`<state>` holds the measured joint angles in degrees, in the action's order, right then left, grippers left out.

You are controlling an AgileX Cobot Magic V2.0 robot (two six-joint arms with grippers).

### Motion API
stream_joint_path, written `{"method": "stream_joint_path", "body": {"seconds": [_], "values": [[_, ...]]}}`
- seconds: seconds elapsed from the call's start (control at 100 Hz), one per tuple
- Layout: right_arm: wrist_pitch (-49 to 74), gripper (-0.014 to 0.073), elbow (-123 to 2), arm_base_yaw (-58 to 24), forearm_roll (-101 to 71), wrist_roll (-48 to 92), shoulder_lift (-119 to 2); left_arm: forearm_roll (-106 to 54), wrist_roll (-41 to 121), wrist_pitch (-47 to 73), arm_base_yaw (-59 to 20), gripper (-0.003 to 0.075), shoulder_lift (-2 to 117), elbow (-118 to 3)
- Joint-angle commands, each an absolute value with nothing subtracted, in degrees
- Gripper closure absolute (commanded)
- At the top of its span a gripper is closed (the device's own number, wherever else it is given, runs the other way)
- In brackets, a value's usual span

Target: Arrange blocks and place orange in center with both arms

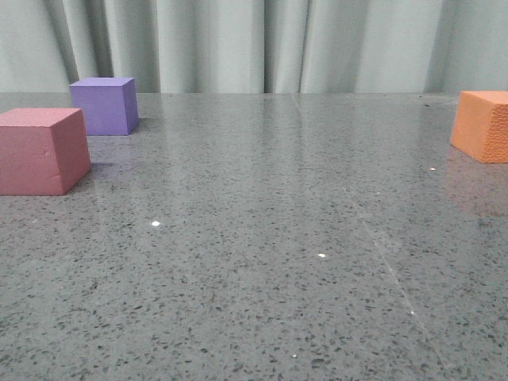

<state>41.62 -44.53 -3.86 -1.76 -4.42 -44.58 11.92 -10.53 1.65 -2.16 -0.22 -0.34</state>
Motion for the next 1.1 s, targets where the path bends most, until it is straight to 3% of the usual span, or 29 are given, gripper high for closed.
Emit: {"method": "stream_joint_path", "body": {"seconds": [0.0,0.04,0.13,0.22,0.46,1.09], "values": [[38.6,0.0272,-46.7,-3.6,-3.2,-4.3,-44.6,11.4,-10.4,-3.1,-2.1,0.0739,-2.1,2.9],[38.6,0.0134,-46.7,-3.6,-3.2,-4.3,-44.6,11.4,-10.4,-3.1,-2.1,0.0739,-2.1,2.9],[38.8,-0.0079,-46.7,-3.6,-3.3,-4.3,-44.6,11.4,-10.4,-3.1,-2.1,0.0739,-2.1,2.9],[39.9,-0.0041,-46.7,-3.6,-3.3,-4.3,-44.6,11.4,-10.4,-3.1,-2.1,0.0739,-2.1,2.9],[40.2,-0.0041,-50.4,-3.6,-3.3,-4.3,-47.5,11.4,-10.4,-3.1,-2.1,0.0739,-2.1,2.9],[46.9,-0.0041,-78.5,-3.6,-3.3,-3.1,-78.9,11.4,-10.4,-3.1,-2.1,0.0739,-2.1,2.9]]}}
